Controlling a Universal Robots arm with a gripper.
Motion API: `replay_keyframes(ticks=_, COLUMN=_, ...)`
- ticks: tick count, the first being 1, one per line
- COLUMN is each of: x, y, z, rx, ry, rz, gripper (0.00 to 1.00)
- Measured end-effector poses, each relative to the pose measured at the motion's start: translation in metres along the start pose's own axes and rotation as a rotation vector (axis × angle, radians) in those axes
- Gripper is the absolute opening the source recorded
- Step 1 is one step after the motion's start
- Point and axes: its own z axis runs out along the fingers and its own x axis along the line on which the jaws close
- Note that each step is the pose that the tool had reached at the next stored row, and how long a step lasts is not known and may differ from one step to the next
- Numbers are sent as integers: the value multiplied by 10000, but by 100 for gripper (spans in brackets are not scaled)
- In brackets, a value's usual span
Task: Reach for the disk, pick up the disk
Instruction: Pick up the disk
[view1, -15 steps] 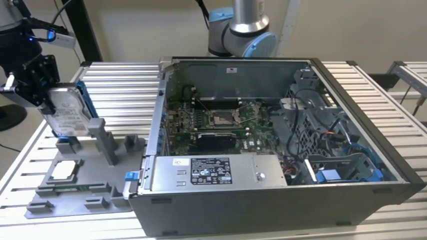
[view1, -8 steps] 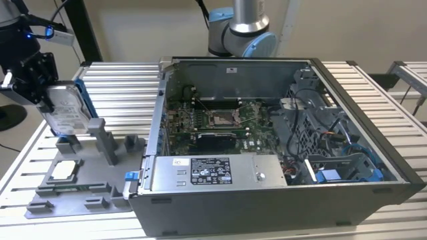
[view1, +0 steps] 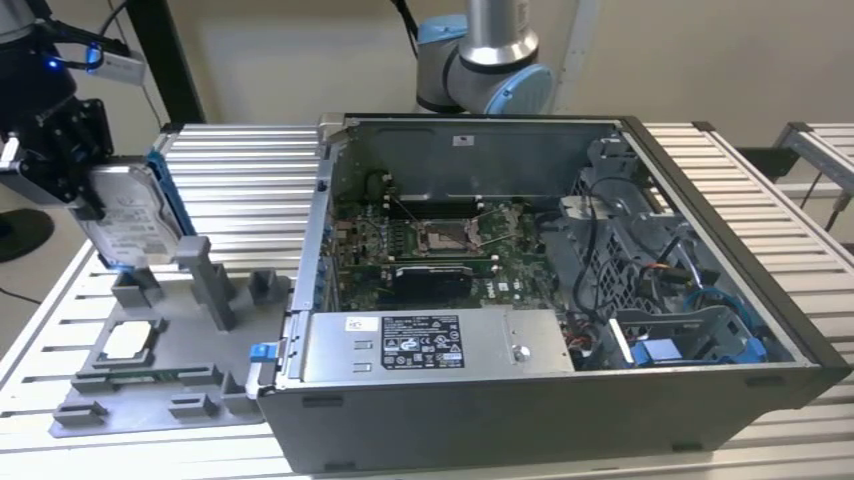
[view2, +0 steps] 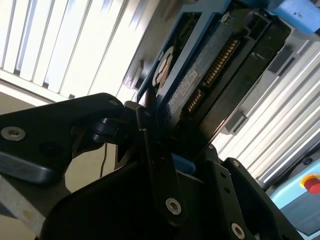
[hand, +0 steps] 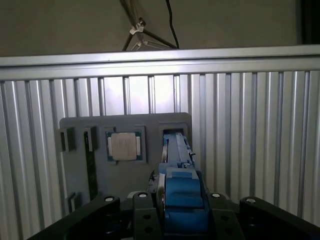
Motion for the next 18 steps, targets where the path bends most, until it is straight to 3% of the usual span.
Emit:
replay_keyframes(ticks=5, x=2, y=-3, z=-66, rx=186, ry=13, rz=4, gripper=0)
replay_keyframes(ticks=7, x=1, y=-2, z=-89, rx=185, ry=18, rz=3, gripper=0)
replay_keyframes(ticks=11, x=-2, y=-2, z=-149, rx=100, ry=25, rz=2, gripper=0)
replay_keyframes(ticks=18, x=-1, y=-5, z=-223, rx=99, ry=25, rz=2, gripper=0)
